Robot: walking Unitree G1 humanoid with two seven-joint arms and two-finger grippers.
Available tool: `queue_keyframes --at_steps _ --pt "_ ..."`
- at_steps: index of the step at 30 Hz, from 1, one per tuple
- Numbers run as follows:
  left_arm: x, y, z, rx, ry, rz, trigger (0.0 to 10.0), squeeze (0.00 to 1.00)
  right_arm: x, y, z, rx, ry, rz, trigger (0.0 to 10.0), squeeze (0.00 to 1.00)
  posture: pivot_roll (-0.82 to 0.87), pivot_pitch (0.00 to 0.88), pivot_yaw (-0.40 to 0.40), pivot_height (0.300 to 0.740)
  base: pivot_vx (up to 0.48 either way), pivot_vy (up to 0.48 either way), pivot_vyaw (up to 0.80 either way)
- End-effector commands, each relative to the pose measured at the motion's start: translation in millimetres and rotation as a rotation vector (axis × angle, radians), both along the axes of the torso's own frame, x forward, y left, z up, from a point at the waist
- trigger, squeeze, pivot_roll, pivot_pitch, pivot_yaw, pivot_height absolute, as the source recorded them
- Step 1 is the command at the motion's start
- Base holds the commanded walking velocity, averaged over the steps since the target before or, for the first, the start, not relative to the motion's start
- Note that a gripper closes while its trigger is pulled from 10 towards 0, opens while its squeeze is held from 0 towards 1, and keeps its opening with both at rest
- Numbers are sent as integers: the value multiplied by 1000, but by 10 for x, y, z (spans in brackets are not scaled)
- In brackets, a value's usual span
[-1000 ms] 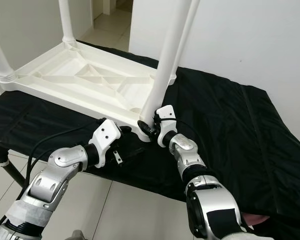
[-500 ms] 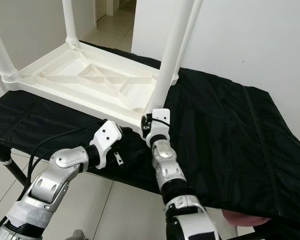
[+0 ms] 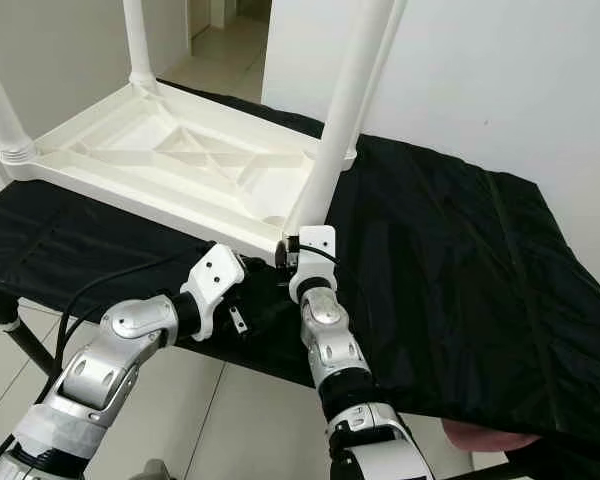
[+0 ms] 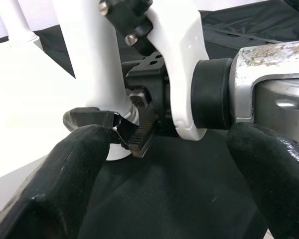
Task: Building children table
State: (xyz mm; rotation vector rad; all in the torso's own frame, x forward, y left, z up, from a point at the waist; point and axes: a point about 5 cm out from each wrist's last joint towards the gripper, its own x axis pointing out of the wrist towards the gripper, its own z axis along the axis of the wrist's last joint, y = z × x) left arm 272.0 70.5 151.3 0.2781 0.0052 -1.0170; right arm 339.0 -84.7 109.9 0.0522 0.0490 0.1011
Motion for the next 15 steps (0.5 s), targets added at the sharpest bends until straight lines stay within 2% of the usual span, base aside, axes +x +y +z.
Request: queue_keyframes --at_steps 1,5,6,7,8,10,15 --pt "-6 -26 5 -2 -14 36 10000 0 -29 -71 -32 17 20 0 10000 1000 73 0 -156 740 0 0 0" --pt "-6 -23 9 -5 -16 37 10000 0 -47 -141 -19 4 -15 75 10000 1000 73 0 -156 740 0 0 0" --pt "-6 -22 12 -6 -17 36 10000 0 -59 -169 -13 4 -32 115 10000 0 73 0 -156 740 0 0 0" --pt "-5 -23 14 -7 -17 31 10000 0 -80 -253 0 -28 -76 222 10000 0 73 0 -156 740 0 0 0" --pt "-5 -23 14 -7 -17 31 10000 0 -80 -253 0 -28 -76 222 10000 0 73 0 -156 740 0 0 0" --pt "-1 -34 18 -7 -18 26 10000 0 -76 -358 17 -87 -109 301 10000 0 62 0 -148 740 0 0 0" --pt "7 -46 29 -12 -20 20 10000 0 -44 -453 43 -137 -122 359 10000 0 56 0 -145 740 0 0 0"
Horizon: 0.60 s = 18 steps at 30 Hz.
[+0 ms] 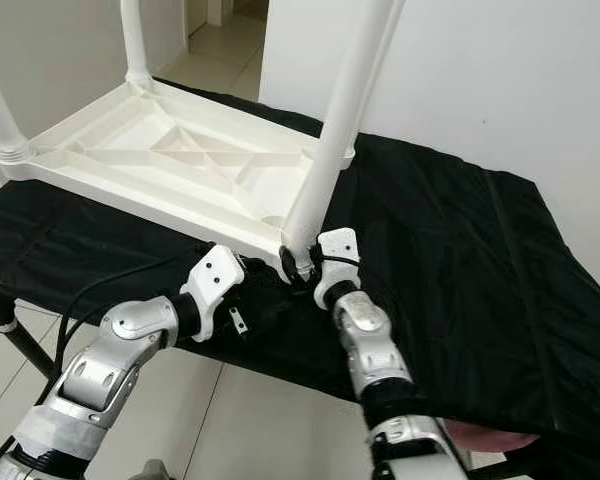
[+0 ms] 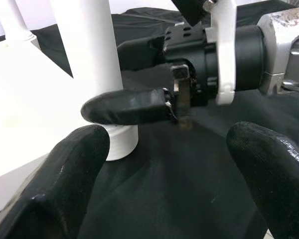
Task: Building children table
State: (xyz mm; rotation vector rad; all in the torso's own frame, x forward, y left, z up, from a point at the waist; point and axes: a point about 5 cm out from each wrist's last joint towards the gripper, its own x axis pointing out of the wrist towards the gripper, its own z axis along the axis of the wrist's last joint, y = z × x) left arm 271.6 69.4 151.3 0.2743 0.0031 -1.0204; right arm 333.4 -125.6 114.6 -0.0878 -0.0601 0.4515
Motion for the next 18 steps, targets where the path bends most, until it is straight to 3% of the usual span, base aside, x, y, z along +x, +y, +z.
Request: queue_keyframes --at_steps 1,8,18 --pt "16 -39 38 -11 -22 21 10000 0 41 -80 21 -27 -2 40 10000 0 56 0 -144 740 0 0 0" --pt "47 -31 65 -16 -29 21 10000 0 203 -59 120 -59 20 181 10000 0 54 0 -132 740 0 0 0" --pt "68 6 98 -12 -40 36 10000 0 284 191 18 -72 130 278 10000 0 81 0 -134 740 0 0 0"
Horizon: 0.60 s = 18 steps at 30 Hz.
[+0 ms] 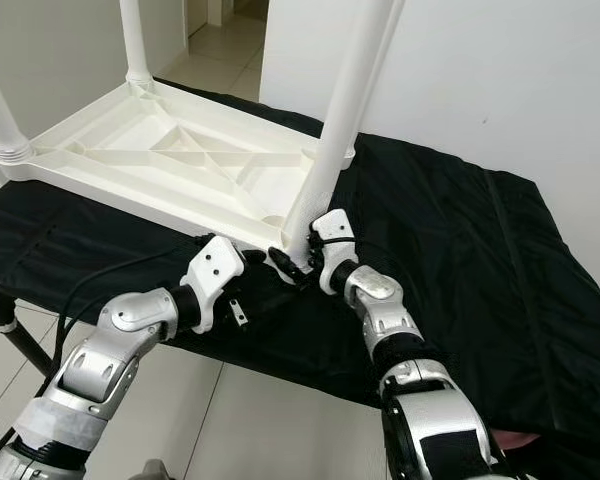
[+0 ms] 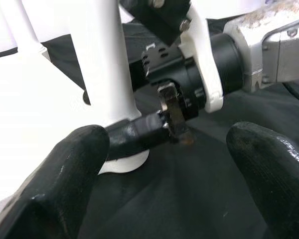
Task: Building children table
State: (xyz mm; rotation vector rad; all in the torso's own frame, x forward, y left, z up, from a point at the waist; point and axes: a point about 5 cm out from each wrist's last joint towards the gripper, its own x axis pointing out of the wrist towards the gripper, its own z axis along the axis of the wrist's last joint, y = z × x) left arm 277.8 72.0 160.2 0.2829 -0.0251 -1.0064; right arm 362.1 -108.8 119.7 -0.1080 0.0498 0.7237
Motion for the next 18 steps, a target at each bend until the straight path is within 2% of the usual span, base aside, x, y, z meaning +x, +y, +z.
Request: queue_keyframes --at_steps 1,3,4,5,6,18 --pt "2 -15 11 -5 -11 28 10000 0 -4 58 -54 -29 26 17 10000 0 83 0 -134 740 0 0 0" --pt "2 -15 11 -5 -11 28 10000 0 -4 58 -54 -29 26 17 10000 0 83 0 -134 740 0 0 0" --pt "-1 -10 11 -5 -12 31 10000 0 -3 88 -74 -26 41 21 3843 0 90 0 -137 740 0 0 0" --pt "-1 -10 11 -5 -12 31 10000 0 -3 88 -74 -26 41 21 3843 0 90 0 -137 740 0 0 0" --pt "-3 -5 13 -5 -12 34 10000 0 -7 108 -84 -5 55 29 0 0 96 0 -140 740 0 0 0" --pt "-16 -11 0 -7 -7 40 10000 0 -20 35 -123 39 85 37 0 0 89 0 -142 740 0 0 0"
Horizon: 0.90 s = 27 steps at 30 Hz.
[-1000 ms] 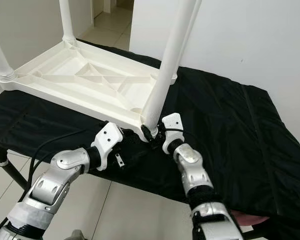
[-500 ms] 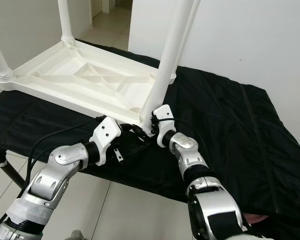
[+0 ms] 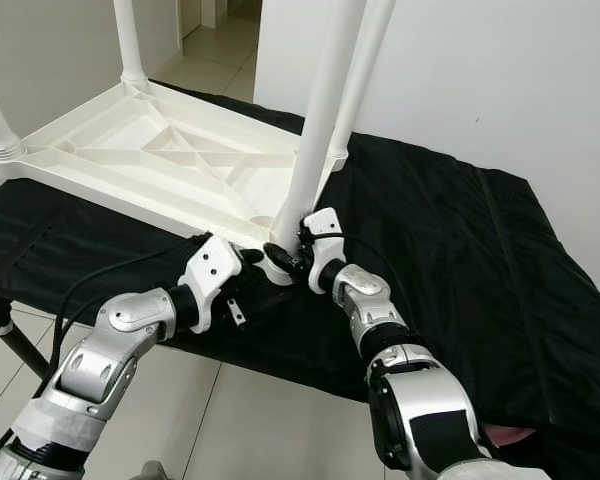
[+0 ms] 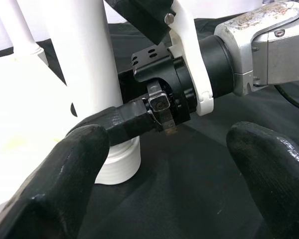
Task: Building children table
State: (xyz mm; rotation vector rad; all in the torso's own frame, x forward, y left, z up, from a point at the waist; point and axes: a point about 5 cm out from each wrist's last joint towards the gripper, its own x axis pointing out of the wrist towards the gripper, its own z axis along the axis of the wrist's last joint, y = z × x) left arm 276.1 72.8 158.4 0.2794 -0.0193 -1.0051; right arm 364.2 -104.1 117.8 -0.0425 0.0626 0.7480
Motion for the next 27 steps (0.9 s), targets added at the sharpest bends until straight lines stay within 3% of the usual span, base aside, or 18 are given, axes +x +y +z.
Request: queue_keyframes --at_steps 1,8,10,13,14,17,27 --pt "0 -23 18 -9 -13 36 10000 0 -41 -34 -106 -10 46 7 0 0 89 0 -142 740 0 0 0" --pt "-4 -35 25 -16 -10 32 10000 0 -42 -94 -102 -15 -6 -62 0 0 80 0 -143 740 0 0 0" --pt "-9 -37 21 -17 -8 33 10000 0 -43 -132 -143 -36 -9 -159 0 0 77 0 -146 740 0 0 0" --pt "-11 -40 17 -17 -7 33 10000 0 -48 -138 -155 -33 -12 -191 0 0 77 0 -146 740 0 0 0" --pt "-37 -60 -10 -22 4 30 10000 0 -52 -90 -135 19 -18 -261 0 0 64 0 -142 740 0 0 0" --pt "-54 -71 -26 -25 10 26 10000 0 -49 -47 -142 35 1 -353 0 0 64 0 -142 740 0 0 0" --pt "-52 -92 -30 -25 8 25 10000 0 -168 147 -219 -51 -17 -691 0 0 72 0 -158 740 0 0 0"
